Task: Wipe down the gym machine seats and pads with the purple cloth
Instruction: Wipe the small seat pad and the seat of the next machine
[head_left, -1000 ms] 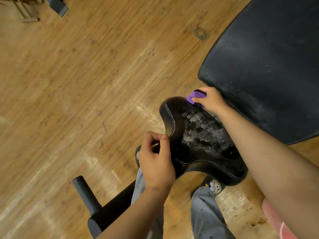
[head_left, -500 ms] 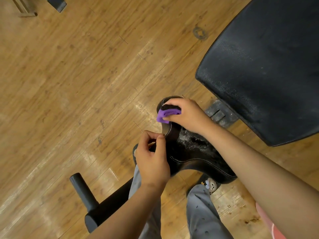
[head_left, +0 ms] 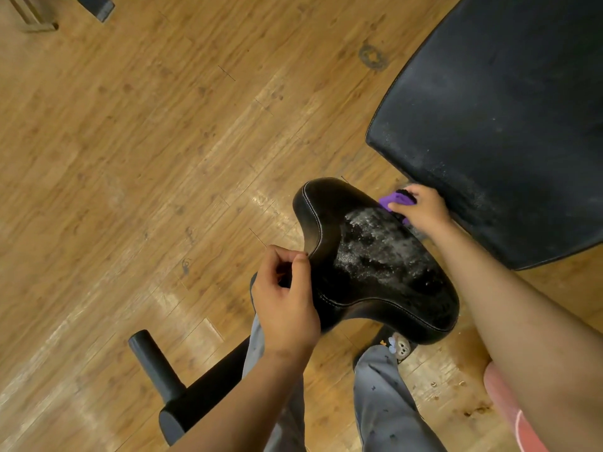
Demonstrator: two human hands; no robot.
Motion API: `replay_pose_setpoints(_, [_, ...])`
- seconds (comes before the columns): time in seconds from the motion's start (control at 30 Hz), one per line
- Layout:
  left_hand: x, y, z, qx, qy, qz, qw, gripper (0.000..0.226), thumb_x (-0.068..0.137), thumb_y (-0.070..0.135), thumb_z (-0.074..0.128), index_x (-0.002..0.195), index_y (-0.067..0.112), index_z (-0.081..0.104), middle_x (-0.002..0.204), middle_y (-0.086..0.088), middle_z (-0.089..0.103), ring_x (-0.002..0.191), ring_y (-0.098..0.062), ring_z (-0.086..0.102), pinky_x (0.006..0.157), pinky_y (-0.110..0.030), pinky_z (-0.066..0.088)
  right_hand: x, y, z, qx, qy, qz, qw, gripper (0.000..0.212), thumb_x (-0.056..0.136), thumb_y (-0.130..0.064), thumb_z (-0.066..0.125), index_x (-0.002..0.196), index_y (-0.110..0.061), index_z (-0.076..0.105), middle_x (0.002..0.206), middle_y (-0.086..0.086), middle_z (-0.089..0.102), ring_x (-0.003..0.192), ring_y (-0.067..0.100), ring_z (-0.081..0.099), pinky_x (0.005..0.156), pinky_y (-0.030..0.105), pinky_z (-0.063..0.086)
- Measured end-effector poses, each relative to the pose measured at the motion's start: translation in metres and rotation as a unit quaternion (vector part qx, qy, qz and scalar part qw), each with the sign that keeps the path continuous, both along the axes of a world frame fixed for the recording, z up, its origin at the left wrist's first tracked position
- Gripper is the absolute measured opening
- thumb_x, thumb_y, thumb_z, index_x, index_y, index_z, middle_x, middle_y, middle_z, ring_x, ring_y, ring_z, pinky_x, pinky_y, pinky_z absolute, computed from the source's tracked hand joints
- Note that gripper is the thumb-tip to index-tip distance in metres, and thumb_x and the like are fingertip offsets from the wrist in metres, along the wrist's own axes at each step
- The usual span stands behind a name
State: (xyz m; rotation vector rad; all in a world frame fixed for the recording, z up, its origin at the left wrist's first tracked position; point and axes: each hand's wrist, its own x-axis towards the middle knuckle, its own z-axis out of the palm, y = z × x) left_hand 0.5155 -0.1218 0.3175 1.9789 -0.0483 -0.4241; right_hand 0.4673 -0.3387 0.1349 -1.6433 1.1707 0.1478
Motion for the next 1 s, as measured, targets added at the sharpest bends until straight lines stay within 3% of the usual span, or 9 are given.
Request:
replay_pose_setpoints(0.17, [-0.001,0.0,0.001,0.013,-0.001,0.002,1.0,0.017,0.091,0.008,0.055,0.075,0.003,0.054,0.066,0.006,0.056,0.064,-0.002,0.052,0.06,-0.011,0.041,0.019,0.025,0.049,0.014,-0.114,0.05,0.992,0.028,0.083,-0.023,0.073,0.108,-0.014,0.065,0.102,-0.002,0.068,0.092,0.013,0.064,0.071,0.023,0.052])
replay_pose_setpoints(0.27, [-0.001,-0.001,0.003,0.024,-0.003,0.003,1.0,0.017,0.091,0.01,0.055,0.074,0.006,0.054,0.065,0.01,0.056,0.065,-0.002,0.053,0.06,-0.009,0.04,0.018,0.05,0.087,-0.012,-0.181,0.098,0.979,0.019,0.083,-0.02,0.073,0.1,-0.018,0.065,0.094,-0.016,0.064,0.089,-0.005,0.058,0.074,0.005,0.044])
replay_pose_setpoints(0.33, [-0.002,-0.002,0.004,0.031,-0.002,0.008,0.999,0.018,0.092,0.008,0.055,0.074,0.006,0.054,0.065,0.008,0.056,0.064,-0.002,0.052,0.059,-0.009,0.04,0.008,0.052,0.099,0.002,-0.2,0.106,0.974,0.02,0.083,-0.018,0.073,0.1,-0.019,0.065,0.093,-0.018,0.064,0.087,-0.011,0.056,0.071,-0.001,0.039])
replay_pose_setpoints(0.43, [-0.002,-0.002,0.005,0.042,-0.006,0.003,0.999,0.018,0.093,0.004,0.053,0.075,0.003,0.054,0.067,0.004,0.056,0.064,-0.002,0.052,0.059,-0.01,0.041,-0.004,0.041,0.088,0.025,-0.184,0.107,0.977,0.02,0.083,-0.018,0.073,0.102,-0.017,0.066,0.091,-0.016,0.064,0.085,-0.007,0.058,0.069,0.007,0.043])
replay_pose_setpoints(0.57, [-0.001,-0.002,0.006,0.045,-0.008,-0.003,0.999,0.018,0.094,0.005,0.052,0.076,0.001,0.052,0.068,0.002,0.056,0.063,-0.001,0.052,0.059,-0.01,0.042,-0.01,0.019,0.04,-0.018,-0.107,0.04,0.993,0.02,0.083,-0.015,0.073,0.101,-0.012,0.064,0.095,0.0,0.065,0.086,0.014,0.061,0.072,0.035,0.055])
replay_pose_setpoints(0.73, [-0.001,-0.002,0.004,0.037,-0.01,-0.009,0.999,0.021,0.094,0.002,0.051,0.073,0.005,0.05,0.066,0.004,0.052,0.061,0.001,0.05,0.057,-0.009,0.04,-0.023,0.002,-0.004,-0.042,0.03,0.014,0.999,0.029,0.084,-0.018,0.073,0.108,-0.003,0.065,0.108,0.011,0.068,0.096,0.024,0.061,0.075,0.028,0.041])
replay_pose_setpoints(0.9, [0.0,0.002,-0.002,0.034,-0.024,-0.015,0.999,0.021,0.093,0.007,0.054,0.073,0.004,0.051,0.067,0.004,0.052,0.064,0.0,0.049,0.06,-0.01,0.04,-0.029,0.027,0.045,0.017,-0.092,-0.002,0.996,0.018,0.084,-0.017,0.071,0.101,-0.015,0.064,0.097,-0.001,0.067,0.094,0.017,0.064,0.078,0.035,0.055])
replay_pose_setpoints(1.0, [-0.001,0.003,-0.004,0.034,-0.026,-0.015,0.999,0.019,0.088,0.018,0.053,0.071,0.011,0.05,0.065,0.01,0.052,0.064,-0.001,0.049,0.06,-0.011,0.04,-0.037,0.051,0.089,0.032,-0.168,0.056,0.984,0.022,0.085,-0.02,0.071,0.106,-0.017,0.066,0.1,-0.005,0.068,0.094,0.006,0.063,0.075,0.026,0.055])
